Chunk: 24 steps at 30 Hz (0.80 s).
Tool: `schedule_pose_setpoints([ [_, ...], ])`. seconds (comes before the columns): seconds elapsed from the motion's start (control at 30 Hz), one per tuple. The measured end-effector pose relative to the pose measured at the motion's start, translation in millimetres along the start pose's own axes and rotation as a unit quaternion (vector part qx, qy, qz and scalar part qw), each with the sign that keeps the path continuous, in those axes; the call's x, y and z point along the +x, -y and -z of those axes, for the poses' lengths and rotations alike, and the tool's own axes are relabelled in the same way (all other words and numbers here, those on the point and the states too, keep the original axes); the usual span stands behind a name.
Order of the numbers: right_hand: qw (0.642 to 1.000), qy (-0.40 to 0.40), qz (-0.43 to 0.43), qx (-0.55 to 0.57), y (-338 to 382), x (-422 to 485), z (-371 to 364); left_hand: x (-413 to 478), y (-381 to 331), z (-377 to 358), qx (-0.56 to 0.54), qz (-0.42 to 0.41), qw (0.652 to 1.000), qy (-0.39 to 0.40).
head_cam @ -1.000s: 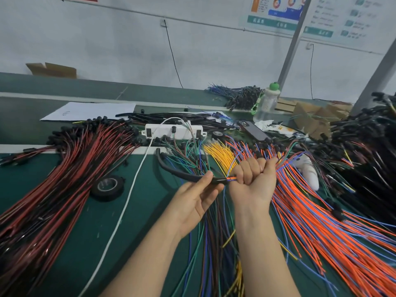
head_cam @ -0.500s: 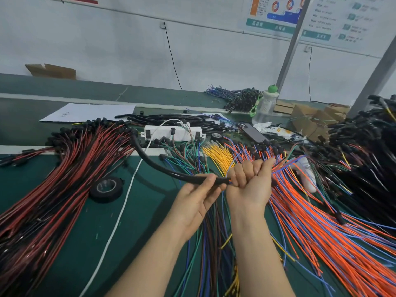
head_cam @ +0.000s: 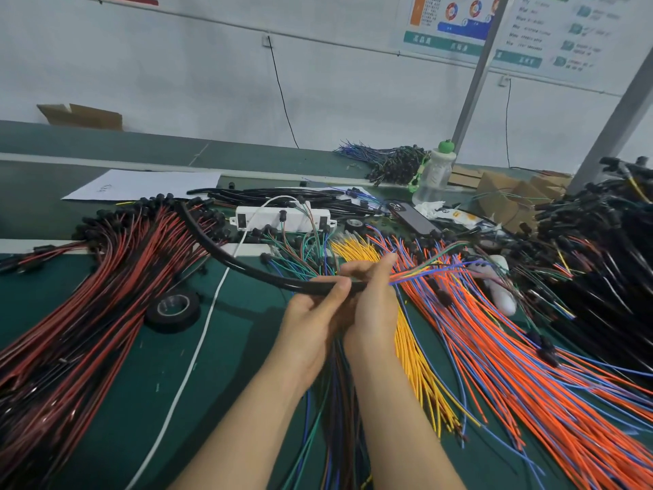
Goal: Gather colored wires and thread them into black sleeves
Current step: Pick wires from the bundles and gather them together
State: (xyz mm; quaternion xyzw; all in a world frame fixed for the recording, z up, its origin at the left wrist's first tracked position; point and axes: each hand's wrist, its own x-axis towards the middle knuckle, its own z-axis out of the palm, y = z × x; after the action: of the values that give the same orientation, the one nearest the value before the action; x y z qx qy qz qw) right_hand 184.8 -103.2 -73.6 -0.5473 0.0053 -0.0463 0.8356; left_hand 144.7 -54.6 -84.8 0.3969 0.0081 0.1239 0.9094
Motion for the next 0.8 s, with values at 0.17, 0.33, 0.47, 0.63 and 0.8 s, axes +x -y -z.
schedule_pose_setpoints([
  [0.17, 0.956, 0.041, -0.073, 0.28, 25, 18, 28, 4, -20, 17, 0.079, -0.028, 0.996, -0.025],
  [0.33, 0.983, -0.001, -0.036, 0.182, 22, 18, 29, 7, -27, 23, 0.037, -0.041, 0.998, -0.034],
  [0.47, 0.994, 0.054, -0.058, 0.081, -4, -3, -5, 8, -16, 17, 0.073, -0.054, 0.996, -0.025],
  [0.63, 0.922, 0.063, -0.118, 0.365, 22, 17, 27, 10, -34, 29, 0.015, -0.057, 0.995, -0.083],
  [0.8, 0.946, 0.026, -0.102, 0.306, 19, 15, 24, 9, -29, 24, 0.009, -0.038, 0.997, -0.074],
])
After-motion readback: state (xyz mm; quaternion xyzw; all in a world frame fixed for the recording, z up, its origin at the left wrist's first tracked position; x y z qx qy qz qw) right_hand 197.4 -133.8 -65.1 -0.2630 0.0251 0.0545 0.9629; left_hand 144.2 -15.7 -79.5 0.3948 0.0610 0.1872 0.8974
